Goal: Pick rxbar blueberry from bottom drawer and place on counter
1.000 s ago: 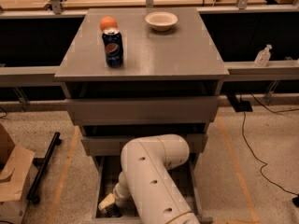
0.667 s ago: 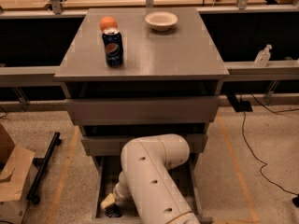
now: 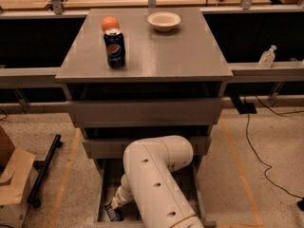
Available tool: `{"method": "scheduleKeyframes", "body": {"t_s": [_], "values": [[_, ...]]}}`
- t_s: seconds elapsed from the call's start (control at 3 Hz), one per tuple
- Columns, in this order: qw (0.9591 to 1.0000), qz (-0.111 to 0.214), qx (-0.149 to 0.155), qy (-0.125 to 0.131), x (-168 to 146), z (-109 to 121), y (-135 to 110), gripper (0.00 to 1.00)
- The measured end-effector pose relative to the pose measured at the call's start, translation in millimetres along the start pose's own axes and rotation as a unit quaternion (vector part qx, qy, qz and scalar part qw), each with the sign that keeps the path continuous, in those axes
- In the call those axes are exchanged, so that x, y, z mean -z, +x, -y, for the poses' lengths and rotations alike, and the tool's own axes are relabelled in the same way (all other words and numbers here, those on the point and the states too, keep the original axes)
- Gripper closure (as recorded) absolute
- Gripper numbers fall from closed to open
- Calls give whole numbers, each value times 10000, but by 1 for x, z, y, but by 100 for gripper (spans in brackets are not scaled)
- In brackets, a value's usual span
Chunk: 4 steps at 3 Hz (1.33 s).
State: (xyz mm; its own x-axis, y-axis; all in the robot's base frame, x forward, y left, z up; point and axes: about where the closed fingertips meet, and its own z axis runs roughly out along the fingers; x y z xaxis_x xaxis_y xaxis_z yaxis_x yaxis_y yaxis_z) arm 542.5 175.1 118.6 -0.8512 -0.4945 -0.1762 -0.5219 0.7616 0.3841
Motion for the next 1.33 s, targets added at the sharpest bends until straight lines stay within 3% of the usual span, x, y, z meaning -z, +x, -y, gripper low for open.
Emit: {"method": "scheduleKeyframes", "body": {"t_s": [0.67, 1.0, 1.33], "values": [[9999, -137, -36, 38, -7, 3, 5, 100], [9999, -137, -36, 38, -6, 2, 5, 100], [9999, -122, 46, 39, 19, -10, 5, 100]]}}
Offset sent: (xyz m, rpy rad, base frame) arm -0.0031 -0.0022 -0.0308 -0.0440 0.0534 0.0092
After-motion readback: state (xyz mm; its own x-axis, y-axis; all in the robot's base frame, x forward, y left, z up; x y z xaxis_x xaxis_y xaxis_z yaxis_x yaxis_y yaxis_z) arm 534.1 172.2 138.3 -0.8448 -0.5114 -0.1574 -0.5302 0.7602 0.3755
